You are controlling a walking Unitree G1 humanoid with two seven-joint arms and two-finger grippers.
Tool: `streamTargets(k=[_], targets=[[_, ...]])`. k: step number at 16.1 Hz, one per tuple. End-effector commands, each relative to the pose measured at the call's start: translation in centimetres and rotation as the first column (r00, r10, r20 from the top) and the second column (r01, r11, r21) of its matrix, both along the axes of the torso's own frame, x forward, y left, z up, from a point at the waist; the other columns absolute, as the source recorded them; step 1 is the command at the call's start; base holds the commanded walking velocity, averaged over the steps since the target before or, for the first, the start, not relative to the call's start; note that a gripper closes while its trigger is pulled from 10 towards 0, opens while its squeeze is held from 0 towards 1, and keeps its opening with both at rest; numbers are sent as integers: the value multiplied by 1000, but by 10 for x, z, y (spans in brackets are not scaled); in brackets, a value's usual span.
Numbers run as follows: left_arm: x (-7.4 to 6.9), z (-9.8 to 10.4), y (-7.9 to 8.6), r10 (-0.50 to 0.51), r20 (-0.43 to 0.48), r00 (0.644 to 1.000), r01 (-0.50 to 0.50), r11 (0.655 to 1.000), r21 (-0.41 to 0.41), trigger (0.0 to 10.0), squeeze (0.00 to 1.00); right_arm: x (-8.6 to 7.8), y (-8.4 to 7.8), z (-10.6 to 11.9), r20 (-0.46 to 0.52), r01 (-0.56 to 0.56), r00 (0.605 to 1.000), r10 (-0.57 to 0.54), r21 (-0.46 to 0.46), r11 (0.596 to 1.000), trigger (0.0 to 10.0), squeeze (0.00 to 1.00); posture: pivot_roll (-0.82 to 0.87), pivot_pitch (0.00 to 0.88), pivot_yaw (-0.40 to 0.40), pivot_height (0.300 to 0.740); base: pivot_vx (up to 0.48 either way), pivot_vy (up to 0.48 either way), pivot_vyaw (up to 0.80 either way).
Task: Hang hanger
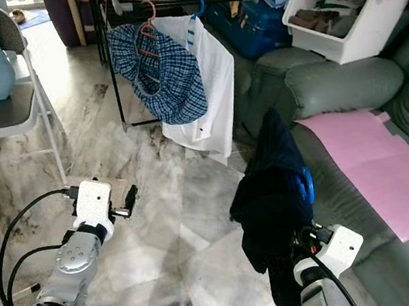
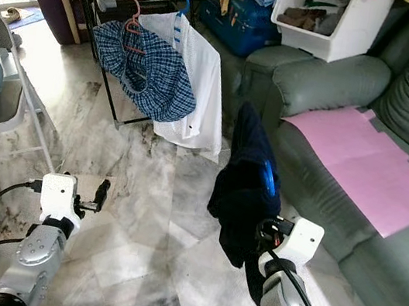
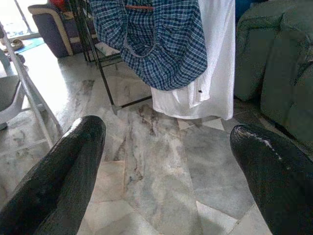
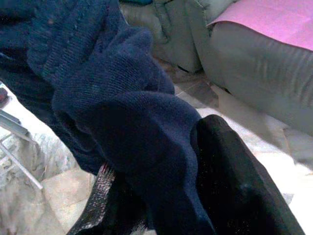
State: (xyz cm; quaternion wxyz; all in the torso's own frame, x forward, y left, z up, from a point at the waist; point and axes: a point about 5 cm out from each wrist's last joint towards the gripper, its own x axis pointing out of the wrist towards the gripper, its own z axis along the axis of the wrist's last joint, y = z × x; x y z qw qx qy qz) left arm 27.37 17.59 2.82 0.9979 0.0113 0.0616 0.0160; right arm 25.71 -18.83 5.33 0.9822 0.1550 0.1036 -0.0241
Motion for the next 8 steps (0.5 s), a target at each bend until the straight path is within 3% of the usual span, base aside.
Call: streamTargets(k=[1, 8], targets=[[2, 3, 0, -13, 6, 1000, 13, 1000, 4, 10000, 0, 5, 2, 11, 48, -17, 999, 18, -8, 1000, 10000, 0, -153, 0, 68, 740, 371, 0, 425], [4, 2, -5, -13, -1, 1000, 13, 1000, 4, 10000, 0, 7, 2, 12, 48, -37, 998, 38, -26, 999, 10000, 0, -158, 0, 62, 740, 369, 0, 633]])
